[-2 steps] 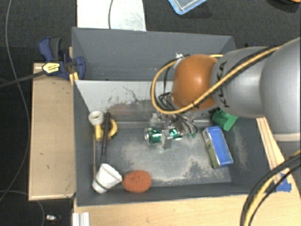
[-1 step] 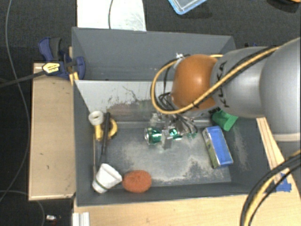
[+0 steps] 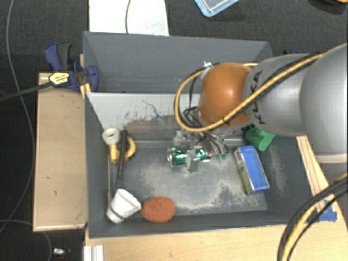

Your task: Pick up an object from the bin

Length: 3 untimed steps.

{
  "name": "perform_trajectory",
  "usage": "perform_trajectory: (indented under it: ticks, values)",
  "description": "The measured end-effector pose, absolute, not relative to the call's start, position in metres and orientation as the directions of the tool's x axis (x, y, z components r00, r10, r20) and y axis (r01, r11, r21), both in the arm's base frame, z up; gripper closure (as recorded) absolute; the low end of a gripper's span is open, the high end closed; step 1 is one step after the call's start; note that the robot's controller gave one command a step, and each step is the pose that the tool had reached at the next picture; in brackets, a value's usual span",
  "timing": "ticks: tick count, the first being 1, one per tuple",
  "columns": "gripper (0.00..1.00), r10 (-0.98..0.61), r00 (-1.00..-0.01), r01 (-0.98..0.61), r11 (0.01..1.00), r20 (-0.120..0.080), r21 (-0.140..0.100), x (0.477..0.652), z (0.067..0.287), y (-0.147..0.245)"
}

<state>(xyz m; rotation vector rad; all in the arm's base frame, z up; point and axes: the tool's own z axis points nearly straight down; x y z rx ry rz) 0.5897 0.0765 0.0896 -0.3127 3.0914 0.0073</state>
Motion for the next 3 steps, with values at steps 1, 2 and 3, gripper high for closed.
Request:
perform_trajectory:
  ticks: [1, 2, 3]
  values:
    - [1.0, -0.198, -0.98, -0.199, 0.98, -0.035, 0.001, 0.5897, 0.0896, 0.0764]
    - [1.0, -0.197, -0.98, -0.197, 0.98, -0.035, 0.001, 0.5897, 0.0896, 0.0764]
    - [1.0, -0.196, -0.98, -0.196, 0.981, -0.035, 0.001, 0.5897, 0.0896, 0.0764]
